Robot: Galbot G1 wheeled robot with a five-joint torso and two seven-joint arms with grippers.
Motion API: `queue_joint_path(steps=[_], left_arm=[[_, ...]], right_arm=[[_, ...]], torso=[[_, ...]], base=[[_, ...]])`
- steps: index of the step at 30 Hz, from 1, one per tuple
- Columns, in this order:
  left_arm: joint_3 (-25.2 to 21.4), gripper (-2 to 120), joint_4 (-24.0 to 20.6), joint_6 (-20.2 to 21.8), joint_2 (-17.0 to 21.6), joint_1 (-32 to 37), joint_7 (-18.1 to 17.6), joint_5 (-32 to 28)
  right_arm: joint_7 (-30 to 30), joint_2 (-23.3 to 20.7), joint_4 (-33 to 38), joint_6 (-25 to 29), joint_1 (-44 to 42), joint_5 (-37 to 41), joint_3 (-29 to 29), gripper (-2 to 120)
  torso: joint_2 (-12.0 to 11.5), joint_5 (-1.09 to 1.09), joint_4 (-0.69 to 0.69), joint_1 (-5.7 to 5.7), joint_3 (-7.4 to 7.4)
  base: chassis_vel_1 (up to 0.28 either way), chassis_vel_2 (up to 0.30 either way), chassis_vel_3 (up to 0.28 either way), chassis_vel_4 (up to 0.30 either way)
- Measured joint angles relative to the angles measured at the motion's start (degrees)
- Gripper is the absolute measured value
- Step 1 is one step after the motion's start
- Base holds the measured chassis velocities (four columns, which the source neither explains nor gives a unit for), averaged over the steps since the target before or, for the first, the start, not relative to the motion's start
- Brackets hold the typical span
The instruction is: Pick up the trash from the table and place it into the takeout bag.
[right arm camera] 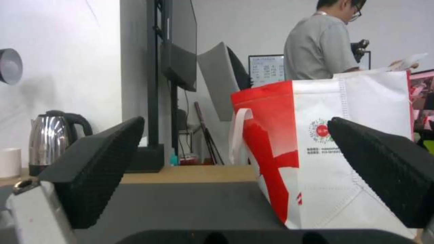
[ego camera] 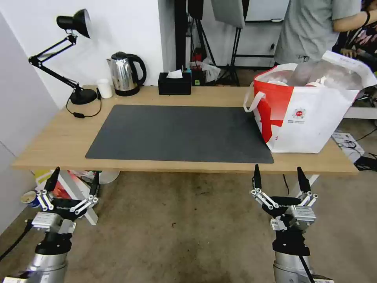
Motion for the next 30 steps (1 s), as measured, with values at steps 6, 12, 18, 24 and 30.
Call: queue_joint_path(steps=[6,12,18,24,30], left_arm=[[-0.25,100,0.13,-0.87,-0.02,0.46,0.31,-0.08],[0.12,100,0.79,-1.71,-0.47,0.72,0.74,-0.09],[0.20,100,0.98,-1.96,-0.60,0.16,1.03,-0.18],[-0.02,100,0.81,-1.84,-0.68,-0.51,1.01,-0.32],[0.03,100,0.71,-1.63,-0.46,-1.12,0.99,-0.30]], right_arm=[[0.00,0.00,0.00,0.00,0.00,0.00,0.00,100],[0.00,0.00,0.00,0.00,0.00,0.00,0.00,100],[0.00,0.00,0.00,0.00,0.00,0.00,0.00,100],[0.00,0.00,0.00,0.00,0.00,0.00,0.00,100],[0.00,0.00,0.00,0.00,0.00,0.00,0.00,100]], torso=[[0.00,0.01,0.00,0.00,0.00],[0.00,0.00,0.00,0.00,0.00],[0.00,0.00,0.00,0.00,0.00],[0.00,0.00,0.00,0.00,0.00],[0.00,0.00,-0.01,0.00,0.00]], base=[[0.000,0.000,0.000,0.000],[0.000,0.000,0.000,0.000],[0.000,0.000,0.000,0.000],[0.000,0.000,0.000,0.000],[0.000,0.000,0.000,0.000]])
